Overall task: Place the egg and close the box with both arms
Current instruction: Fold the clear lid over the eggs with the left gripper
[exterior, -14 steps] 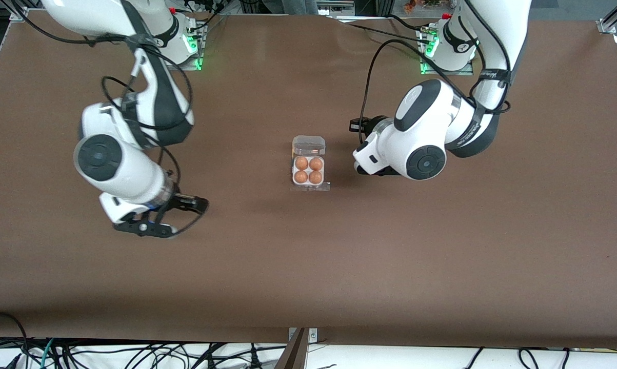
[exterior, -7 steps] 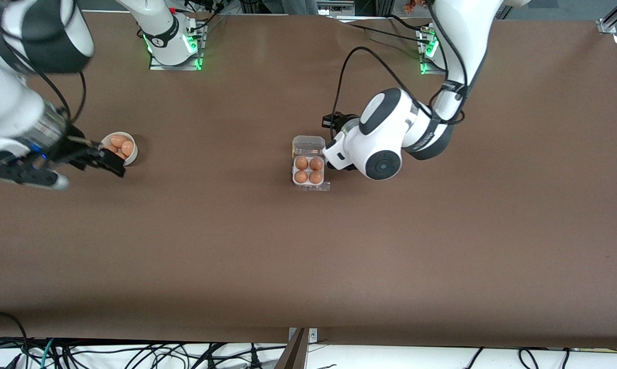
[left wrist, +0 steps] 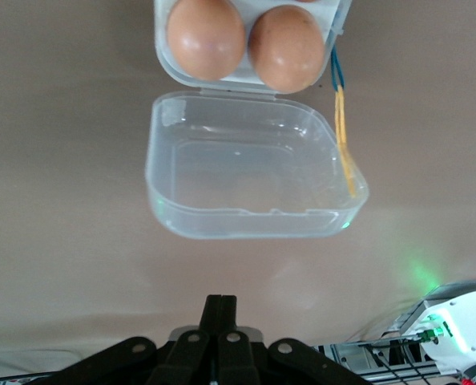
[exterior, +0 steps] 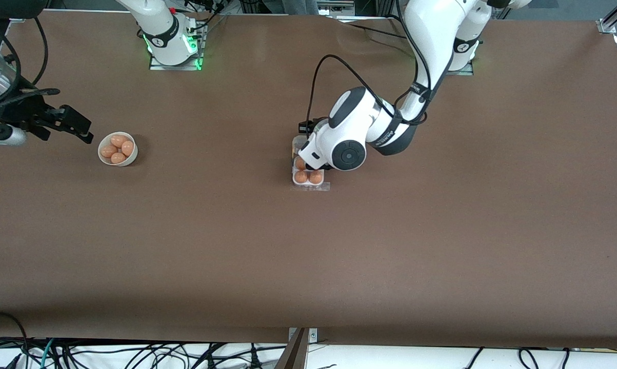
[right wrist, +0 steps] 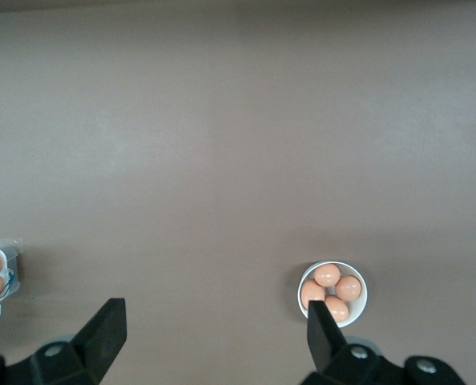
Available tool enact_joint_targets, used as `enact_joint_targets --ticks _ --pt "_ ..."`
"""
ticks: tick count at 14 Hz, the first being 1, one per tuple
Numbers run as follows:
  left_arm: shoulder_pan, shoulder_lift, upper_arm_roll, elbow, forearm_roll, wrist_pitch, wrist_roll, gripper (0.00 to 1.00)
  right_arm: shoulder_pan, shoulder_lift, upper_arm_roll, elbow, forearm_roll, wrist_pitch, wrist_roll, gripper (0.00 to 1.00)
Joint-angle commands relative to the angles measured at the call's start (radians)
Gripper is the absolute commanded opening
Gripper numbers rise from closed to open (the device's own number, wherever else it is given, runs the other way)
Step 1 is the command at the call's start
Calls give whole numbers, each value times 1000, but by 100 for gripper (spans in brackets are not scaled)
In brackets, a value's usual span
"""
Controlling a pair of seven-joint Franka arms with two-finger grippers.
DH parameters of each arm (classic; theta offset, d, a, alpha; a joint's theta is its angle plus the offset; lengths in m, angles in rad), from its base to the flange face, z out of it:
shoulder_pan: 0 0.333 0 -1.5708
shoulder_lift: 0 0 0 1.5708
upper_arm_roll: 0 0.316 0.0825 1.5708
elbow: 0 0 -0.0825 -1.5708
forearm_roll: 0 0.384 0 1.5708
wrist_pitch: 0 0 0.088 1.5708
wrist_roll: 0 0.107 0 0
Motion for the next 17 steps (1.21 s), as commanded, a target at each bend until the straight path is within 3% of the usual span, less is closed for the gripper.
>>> enact_joint_targets --ticks 1,11,17 --pt "-34 30 13 32 -24 17 -56 1 -10 -21 3 -8 -5 -27 -42 100" --pt "-51 73 24 32 -6 64 -64 1 1 5 3 -8 -13 -17 -30 100" --pt "-31 73 53 82 -6 67 -66 2 -4 7 3 -8 -16 -6 -30 100"
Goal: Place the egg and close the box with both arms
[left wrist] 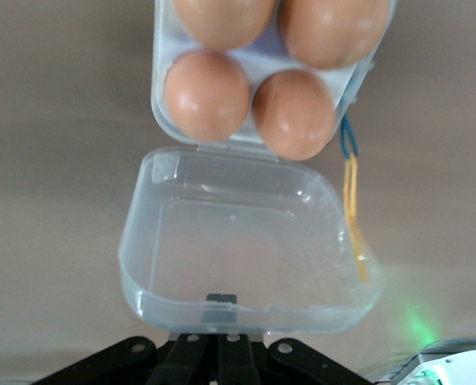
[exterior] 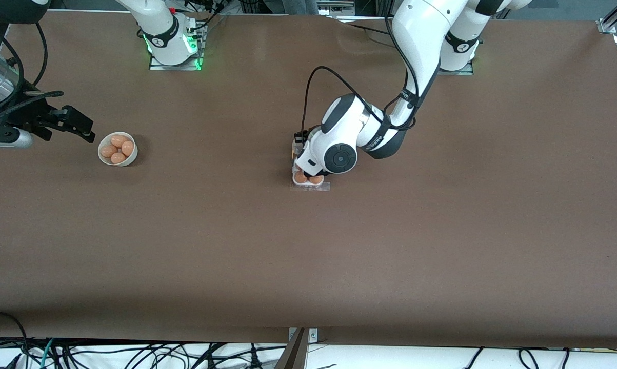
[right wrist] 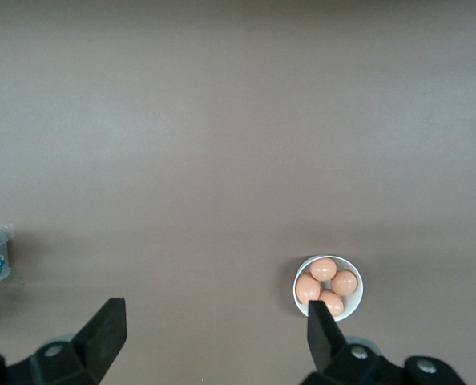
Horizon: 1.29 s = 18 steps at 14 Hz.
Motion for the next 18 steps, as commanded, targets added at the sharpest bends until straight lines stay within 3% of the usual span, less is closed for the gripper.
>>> enact_joint_targets --ticks 1,7,9,11,12,14,16,18 --pt "15 9 7 52 -4 -5 -12 2 -6 -10 2 -8 -13 7 -4 100" --pt "26 16 41 80 -4 66 -3 2 -6 -10 2 -8 -13 3 -2 100" --pt "41 9 67 82 -1 60 -4 8 -3 -10 3 -8 -13 3 -2 100" --pt "43 -11 133 91 106 45 -3 39 -2 -10 5 -6 -13 4 -2 100" --pt "55 -22 137 114 168 23 10 62 -2 -10 5 -6 -13 4 -2 100" --pt "136 -37 134 189 277 -87 87 80 -2 -10 5 -6 -13 3 -2 100" --pt "228 -56 136 276 321 -187 216 86 -2 -10 5 -6 -13 3 -2 100" --pt "291 -61 134 310 402 -201 275 98 -2 -10 5 -6 -13 3 -2 100"
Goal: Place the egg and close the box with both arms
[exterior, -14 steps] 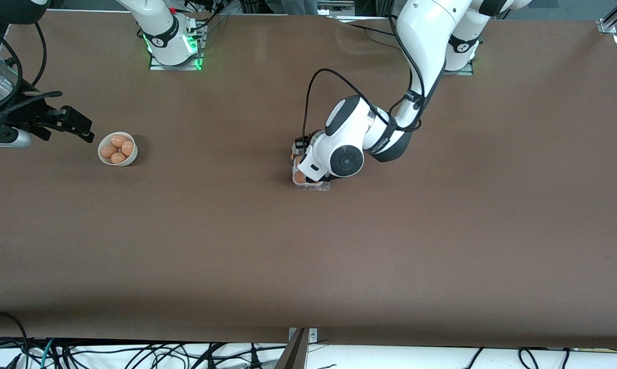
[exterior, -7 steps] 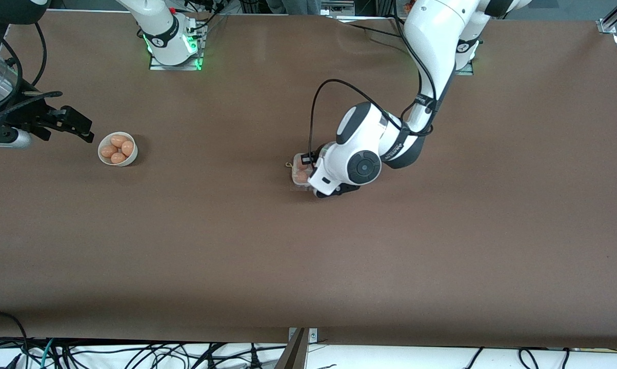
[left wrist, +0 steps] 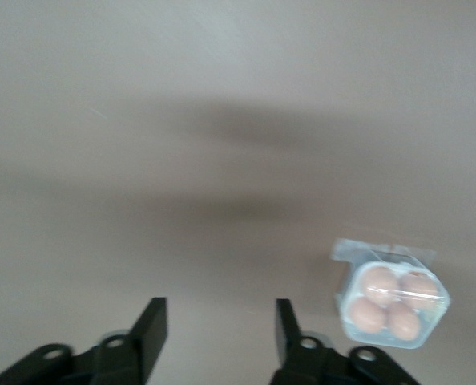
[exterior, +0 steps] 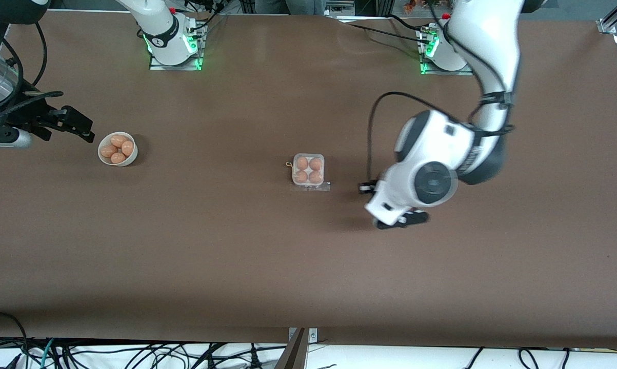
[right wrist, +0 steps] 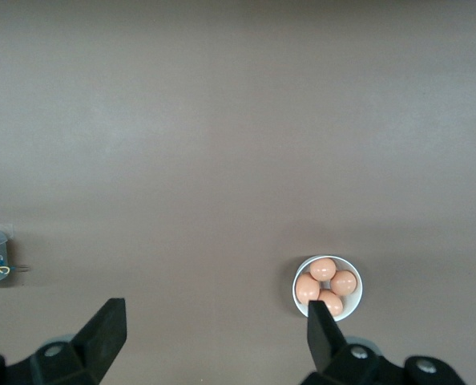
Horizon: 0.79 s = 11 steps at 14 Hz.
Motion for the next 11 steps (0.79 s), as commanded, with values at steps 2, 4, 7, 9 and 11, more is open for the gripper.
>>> enact_joint_targets --ticks 2,4,7,9,11 --pt "72 -16 -11 66 213 -33 82 100 -2 -10 5 -6 -12 3 -2 100" --pt "104 -18 -11 78 274 -33 84 100 -2 -10 5 -6 -12 3 -2 100" --pt "131 -21 -5 78 291 -33 82 100 -2 -10 5 -6 -12 1 -2 100" --pt "156 -42 -1 78 309 -27 85 100 -2 -10 5 -8 -12 1 -2 100" --pt "195 -89 -1 62 309 -25 172 100 -2 -10 5 -6 -12 1 -2 100"
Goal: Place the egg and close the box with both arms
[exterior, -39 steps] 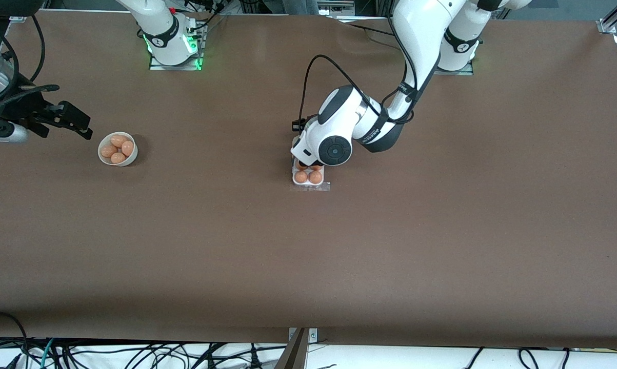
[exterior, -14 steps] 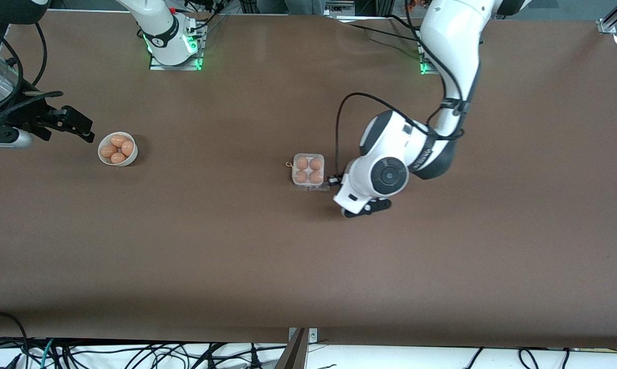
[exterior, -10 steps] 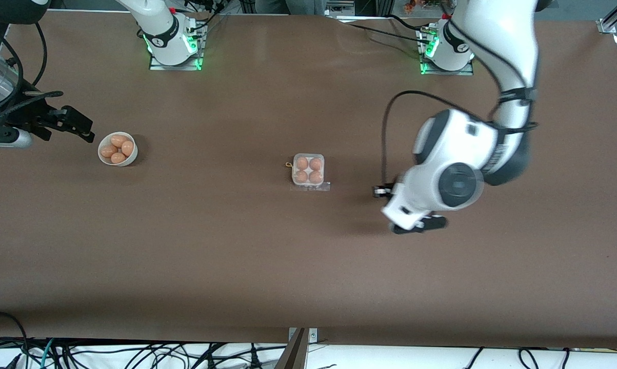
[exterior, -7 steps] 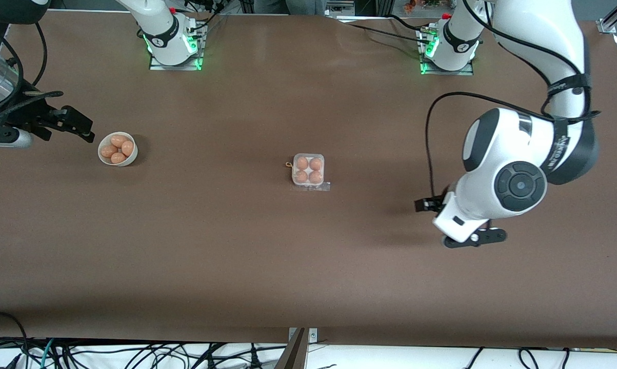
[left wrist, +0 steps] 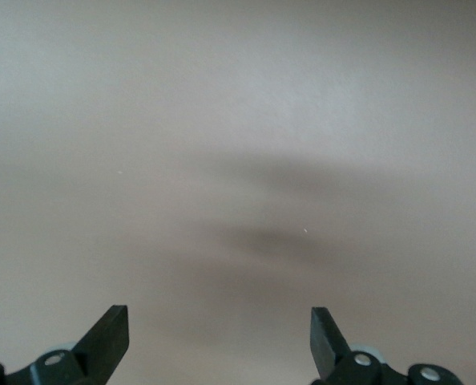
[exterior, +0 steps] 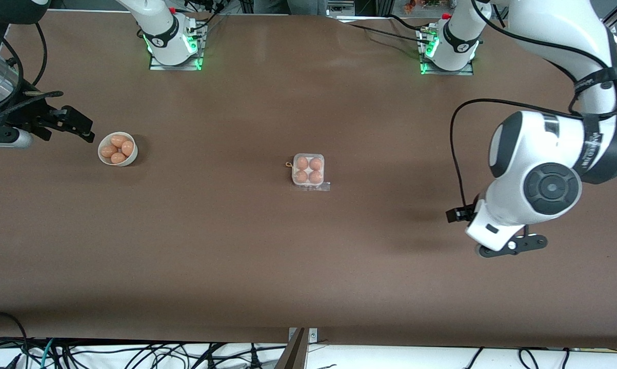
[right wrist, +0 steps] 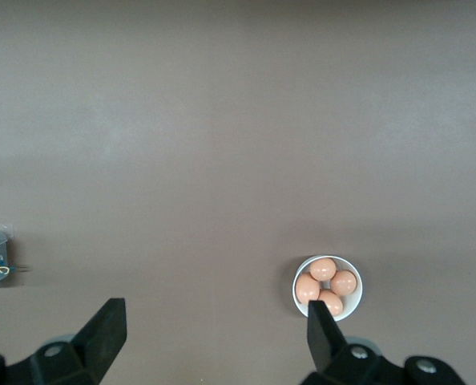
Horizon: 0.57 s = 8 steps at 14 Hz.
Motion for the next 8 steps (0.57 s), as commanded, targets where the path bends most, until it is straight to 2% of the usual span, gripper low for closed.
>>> enact_joint_targets --ticks 1,6,8 --pt "60 -80 -7 -19 28 -9 131 100 -2 -10 5 -6 -12 1 -2 100" --pt "194 -268 -47 -170 26 -6 277 100 -2 -10 3 -6 -12 4 -2 100" --pt "266 -329 -105 -209 28 -5 277 100 -2 -10 3 -6 -12 3 -4 100"
